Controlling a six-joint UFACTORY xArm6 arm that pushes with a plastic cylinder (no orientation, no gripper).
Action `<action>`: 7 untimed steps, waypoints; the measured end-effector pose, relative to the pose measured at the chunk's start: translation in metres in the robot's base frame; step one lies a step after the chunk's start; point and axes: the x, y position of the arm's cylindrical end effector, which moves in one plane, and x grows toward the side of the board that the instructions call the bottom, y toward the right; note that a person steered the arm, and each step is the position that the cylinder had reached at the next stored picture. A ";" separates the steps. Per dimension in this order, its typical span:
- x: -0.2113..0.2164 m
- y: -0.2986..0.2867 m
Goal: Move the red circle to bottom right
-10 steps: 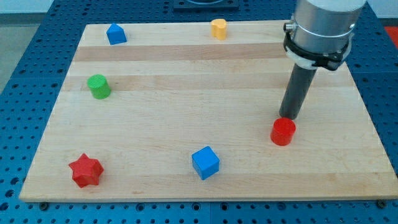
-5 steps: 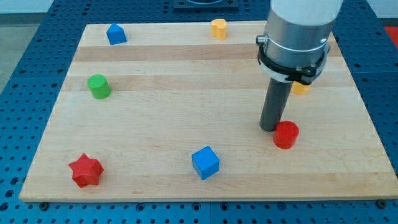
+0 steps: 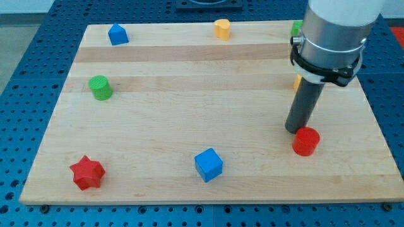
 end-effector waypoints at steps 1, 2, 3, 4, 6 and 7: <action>0.011 0.003; 0.018 0.011; 0.024 0.021; 0.034 0.036; 0.043 0.044; 0.050 0.045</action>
